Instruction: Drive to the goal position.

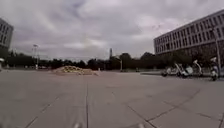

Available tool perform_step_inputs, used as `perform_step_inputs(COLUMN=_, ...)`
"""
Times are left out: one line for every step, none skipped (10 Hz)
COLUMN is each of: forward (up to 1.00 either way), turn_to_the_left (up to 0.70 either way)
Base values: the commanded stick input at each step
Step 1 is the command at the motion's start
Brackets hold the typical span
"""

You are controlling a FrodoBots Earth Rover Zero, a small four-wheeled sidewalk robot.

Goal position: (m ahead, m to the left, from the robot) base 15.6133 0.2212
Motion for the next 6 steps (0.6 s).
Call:
perform_step_inputs(forward=0.45, turn_to_the_left=0.0)
perform_step_inputs(forward=0.45, turn_to_the_left=0.0)
perform_step_inputs(forward=0.45, turn_to_the_left=0.0)
perform_step_inputs(forward=0.45, turn_to_the_left=0.0)
perform_step_inputs(forward=0.45, turn_to_the_left=0.0)
perform_step_inputs(forward=0.45, turn_to_the_left=0.0)
